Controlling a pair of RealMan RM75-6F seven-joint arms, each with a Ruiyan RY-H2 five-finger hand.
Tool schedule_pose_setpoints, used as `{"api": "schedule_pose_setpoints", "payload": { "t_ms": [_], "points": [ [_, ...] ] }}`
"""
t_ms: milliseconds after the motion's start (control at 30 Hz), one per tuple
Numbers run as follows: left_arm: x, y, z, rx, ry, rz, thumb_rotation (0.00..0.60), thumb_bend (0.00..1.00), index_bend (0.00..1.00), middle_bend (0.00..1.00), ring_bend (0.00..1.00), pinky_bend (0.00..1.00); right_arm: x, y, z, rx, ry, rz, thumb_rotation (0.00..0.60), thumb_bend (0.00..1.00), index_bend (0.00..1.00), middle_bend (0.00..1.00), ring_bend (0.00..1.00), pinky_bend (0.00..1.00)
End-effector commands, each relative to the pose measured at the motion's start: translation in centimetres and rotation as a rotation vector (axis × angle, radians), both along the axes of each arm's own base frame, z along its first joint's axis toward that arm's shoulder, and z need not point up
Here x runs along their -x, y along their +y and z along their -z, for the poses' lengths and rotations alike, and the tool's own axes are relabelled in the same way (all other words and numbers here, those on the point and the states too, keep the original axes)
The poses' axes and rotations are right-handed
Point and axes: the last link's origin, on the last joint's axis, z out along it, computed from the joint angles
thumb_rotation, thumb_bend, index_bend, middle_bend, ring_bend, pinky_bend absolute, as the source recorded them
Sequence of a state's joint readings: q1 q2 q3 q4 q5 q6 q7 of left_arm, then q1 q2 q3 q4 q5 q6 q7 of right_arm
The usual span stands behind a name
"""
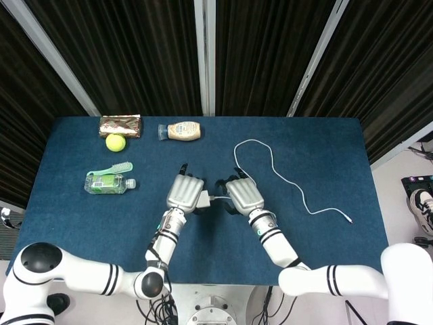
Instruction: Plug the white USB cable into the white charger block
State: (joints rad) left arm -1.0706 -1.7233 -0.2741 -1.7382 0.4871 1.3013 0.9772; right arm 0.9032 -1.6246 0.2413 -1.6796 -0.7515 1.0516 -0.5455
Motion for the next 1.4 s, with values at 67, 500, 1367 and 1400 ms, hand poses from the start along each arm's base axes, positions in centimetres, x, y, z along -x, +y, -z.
{"api": "schedule_pose_setpoints", "payload": {
  "t_ms": [67,500,1367,1400],
  "points": [
    [1.4,-0.2,-0.3,0.003,0.006,0.006,0.533,0.22,0.47,0.47,0.34,0.09,2.5,0.7,-3.4,0.018,0.013,0.018,0.6,0.29,0.21,0.34,0.19,0.0],
    [5.0,0.9,1.0,0.048,0.02,-0.098,0.6,0.17,0.17,0.29,0.19,0.07,8.0,2.4,-11.2,0.185,-0.035,0.062,0.6,0.29,0.2,0.33,0.18,0.0],
    [29.2,-13.8,-20.1,-0.519,-0.27,-0.137,0.6,0.16,0.2,0.23,0.12,0.0,25.0,15.6,-22.8,0.503,-0.045,0.182,0.6,0.35,0.2,0.26,0.07,0.0],
    [29.5,-14.6,-20.0,-0.525,-0.266,-0.145,0.6,0.16,0.18,0.21,0.09,0.0,25.2,15.8,-22.7,0.498,-0.047,0.191,0.6,0.35,0.19,0.25,0.05,0.0]
  ]
}}
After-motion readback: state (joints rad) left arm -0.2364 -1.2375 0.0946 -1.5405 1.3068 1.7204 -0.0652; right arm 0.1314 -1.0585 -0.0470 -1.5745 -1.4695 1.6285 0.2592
